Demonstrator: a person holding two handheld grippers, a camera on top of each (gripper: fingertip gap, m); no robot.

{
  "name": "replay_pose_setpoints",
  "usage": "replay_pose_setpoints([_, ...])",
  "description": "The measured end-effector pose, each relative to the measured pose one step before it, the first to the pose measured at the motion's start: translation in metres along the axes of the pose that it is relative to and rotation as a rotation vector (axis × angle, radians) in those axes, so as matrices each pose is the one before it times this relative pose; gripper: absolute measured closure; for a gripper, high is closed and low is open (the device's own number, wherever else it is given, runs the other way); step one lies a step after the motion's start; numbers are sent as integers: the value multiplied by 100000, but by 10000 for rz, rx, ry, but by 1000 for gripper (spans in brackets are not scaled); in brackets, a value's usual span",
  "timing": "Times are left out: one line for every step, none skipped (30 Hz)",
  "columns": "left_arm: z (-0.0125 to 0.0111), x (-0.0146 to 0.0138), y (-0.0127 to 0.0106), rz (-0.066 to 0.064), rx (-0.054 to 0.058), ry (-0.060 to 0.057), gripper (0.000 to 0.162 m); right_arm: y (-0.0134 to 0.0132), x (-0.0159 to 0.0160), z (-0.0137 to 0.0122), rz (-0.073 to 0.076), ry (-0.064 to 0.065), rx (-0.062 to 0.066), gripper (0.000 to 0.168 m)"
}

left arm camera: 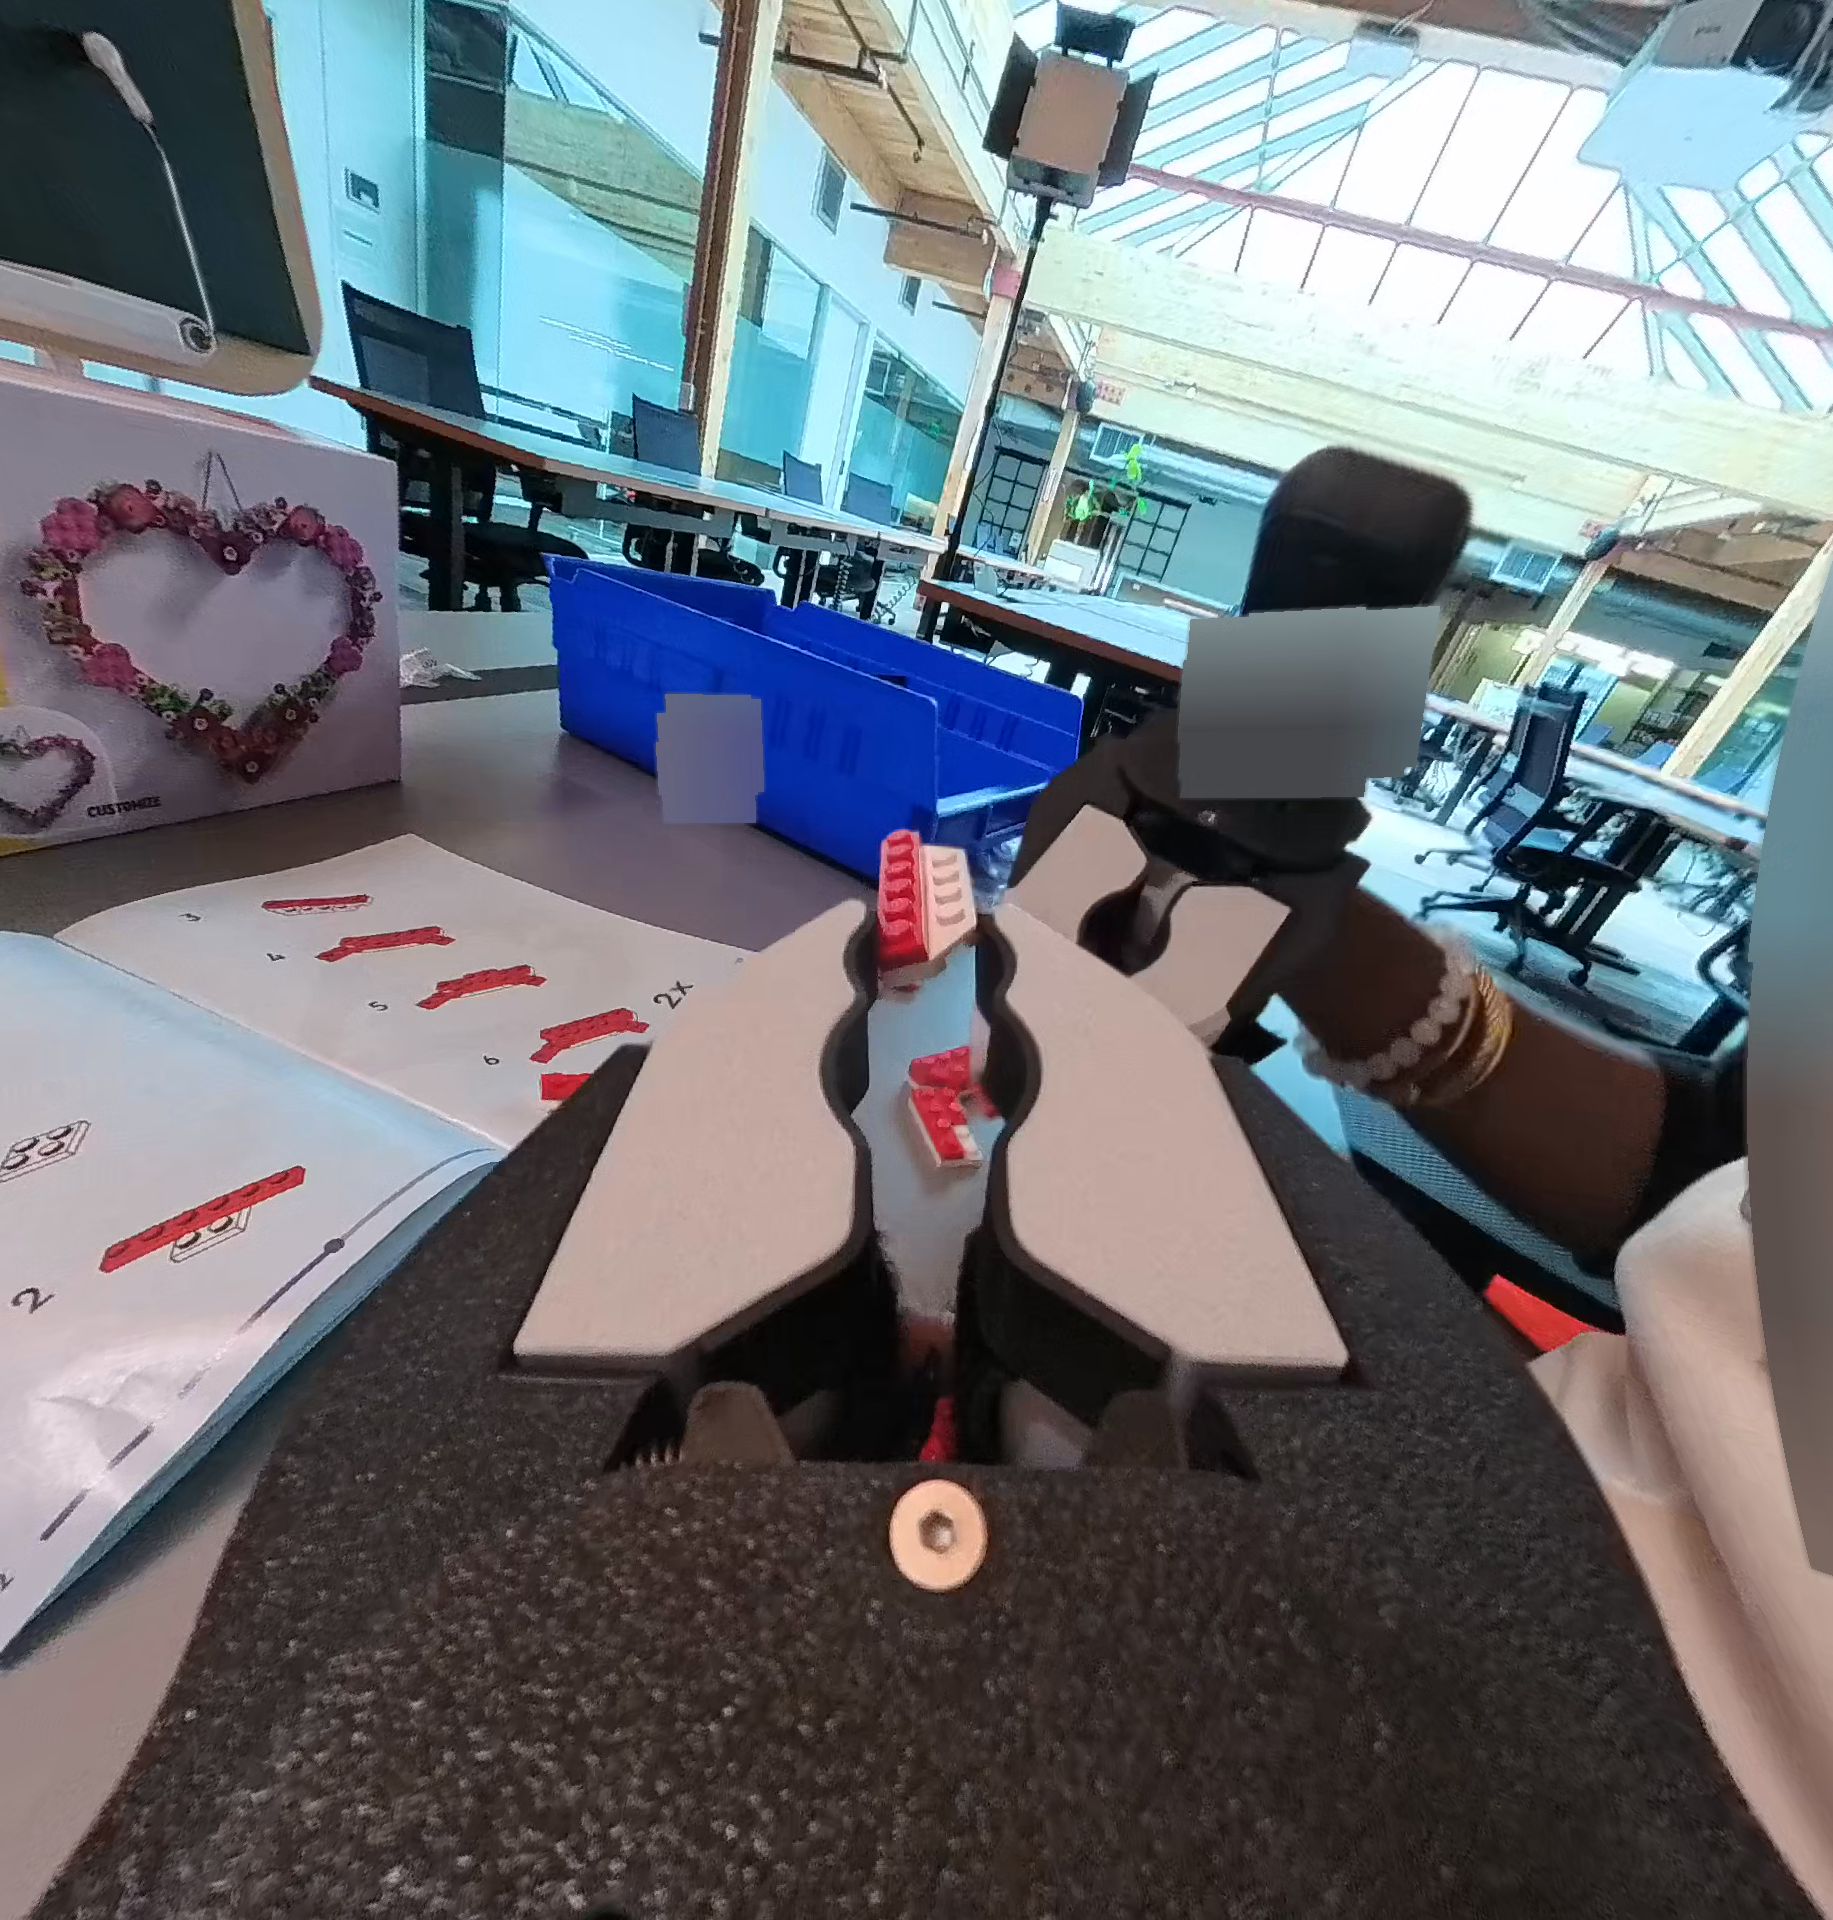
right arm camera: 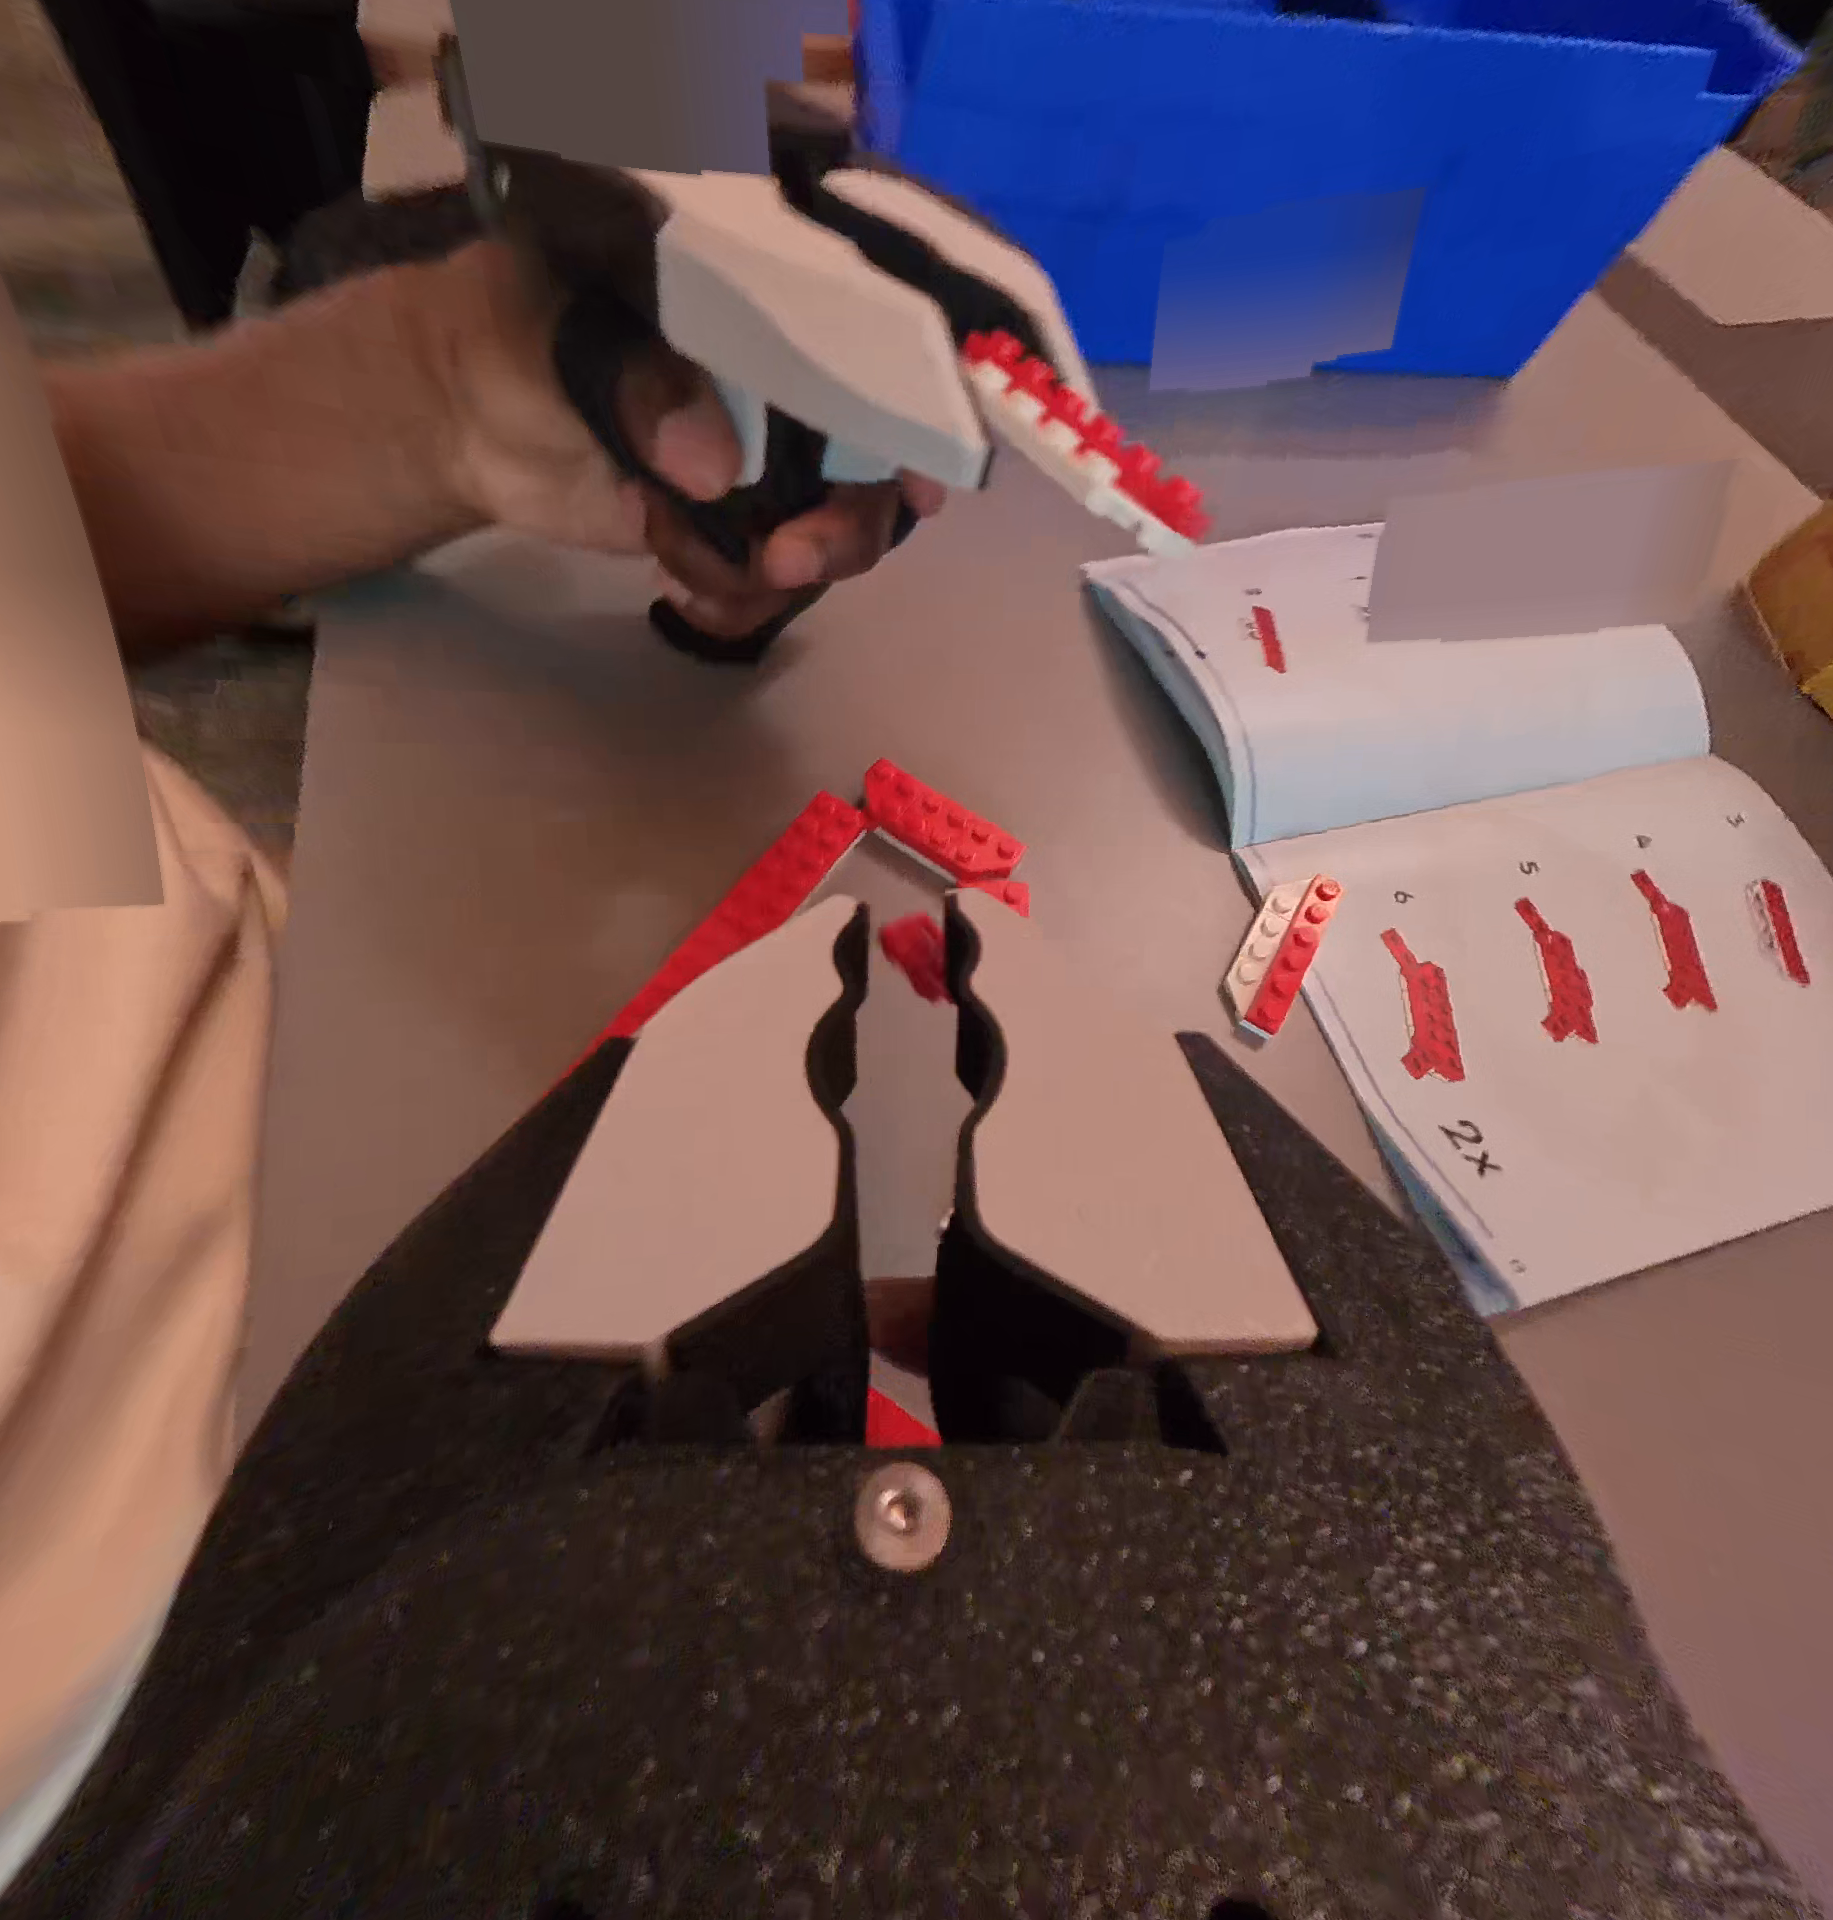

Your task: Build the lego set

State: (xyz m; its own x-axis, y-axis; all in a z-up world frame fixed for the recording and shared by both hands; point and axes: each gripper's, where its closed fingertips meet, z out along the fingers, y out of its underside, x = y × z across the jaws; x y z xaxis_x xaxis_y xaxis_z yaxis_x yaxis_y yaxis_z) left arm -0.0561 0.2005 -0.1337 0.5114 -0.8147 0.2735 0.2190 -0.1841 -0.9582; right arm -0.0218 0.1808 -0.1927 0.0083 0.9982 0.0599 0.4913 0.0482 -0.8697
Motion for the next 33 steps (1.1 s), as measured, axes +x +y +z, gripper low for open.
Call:
replay_pose_setpoints([-81, 18, -181, -183, 150, 80, 145, -339, 0, -17, 525, 60, 390, 151])
replay_pose_setpoints([-109, 3, -249, -249, 203, 95, 145, -441, -143, -24, 569, -77, 483, 149])
replay_pose_setpoints([-160, -21, -324, -279, 246, 97, 145, -573, -312, -63, 575, -229, 576, 143])
replay_pose_setpoints([-183, 28, -371, -254, 267, 115, 145, -596, -367, -143, 552, -289, 592, 137])
replay_pose_setpoints([-188, 57, -402, -209, 271, 112, 145, -471, -159, -205, 491, -180, 477, 133])
replay_pose_setpoints([-167, -2, -358, -172, 241, 65, 145, -237, 39, -272, 338, -40, 262, 128])
replay_pose_setpoints([-121, -35, -232, -108, 160, 8, 145, -12, 125, -324, 150, 56, 61, 125])
replay_pose_setpoints([-53, -47, -97, -1, 51, -26, 145, 145, 131, -342, -22, 100, -64, 124])
replay_pose_setpoints([11, -52, 34, 81, -42, -58, 145, 206, 102, -346, -145, 107, -153, 123])
replay_pose_setpoints([66, -90, 136, 133, -102, -95, 145, 256, 75, -341, -191, 111, -242, 123])
replay_pose_setpoints([71, -95, 199, 168, -138, -122, 145, 307, 78, -327, -186, 117, -324, 124])
replay_pose_setpoints([69, -44, 187, 181, -140, -100, 145, 382, 119, -312, -162, 133, -401, 125])
replay_pose_setpoints([75, -17, 144, 165, -103, -76, 145, 474, 225, -304, -136, 191, -480, 126])
replay_pose_setpoints([49, -18, 112, 117, -79, -62, 145, 535, 342, -275, -141, 269, -512, 129])
replay_pose_setpoints([33, 20, 84, 75, -72, -29, 145, 526, 391, -210, -165, 308, -487, 132])
replay_pose_setpoints([24, 37, 51, 66, -48, -7, 145, 567, 284, -115, -213, 246, -485, 139])
replay_pose_setpoints([24, 24, 30, 53, -31, -8, 145, 590, 117, 19, -231, 171, -486, 141])
replay_pose_setpoints([18, 3, 59, 33, -37, -11, 145, 625, -25, 191, -243, 110, -514, 145])
replay_pose_setpoints([28, -20, 80, 12, -52, -14, 145, 659, -211, 357, -314, 29, -551, 150])
replay_pose_setpoints([30, -30, 93, 1, -56, -19, 145, 611, -183, 507, -384, 83, -536, 150])
replay_pose_setpoints([15, -23, 85, 7, -50, -19, 145, 478, -17, 594, -451, 198, -484, 150])
replay_pose_setpoints([-1, -30, 38, 13, -25, -24, 145, 346, 23, 615, -476, 199, -411, 150])
replay_pose_setpoints([-16, -7, -19, 13, 0, -12, 145, 215, -2, 583, -407, 102, -333, 150])
replay_pose_setpoints([-24, 14, -24, 11, 11, 4, 145, 189, -1, 476, -258, -14, -328, 149])
replay_pose_setpoints([3, -6, -13, 4, 3, -5, 145, 167, 109, 279, -76, -36, -294, 148])
replay_pose_setpoints([-3, -26, 14, 1, -12, -13, 145, 142, 336, 38, 38, 52, -197, 147])
replay_pose_setpoints([1, -11, 33, 5, -21, -13, 145, 52, 468, -181, 81, 87, -35, 147])
replay_pose_setpoints([13, -4, 37, 2, -24, -8, 145, -99, 497, -349, 139, 48, 152, 147])
replay_pose_setpoints([24, 41, 28, -5, -21, 17, 145, -186, 612, -418, 280, 52, 233, 148])
replay_pose_setpoints([51, 89, 47, -11, -24, 47, 145, -140, 710, -379, 469, 65, 170, 148])
replay_pose_setpoints([50, 80, 64, -15, -32, 47, 145, -17, 625, -204, 635, 6, 5, 149])
replay_pose_setpoints([30, 38, 50, -8, -31, 18, 145, 5, 411, 7, 684, -32, -112, 149])
replay_pose_setpoints([22, 12, 41, 16, -28, -4, 145, -36, 250, 178, 633, 10, -99, 149])
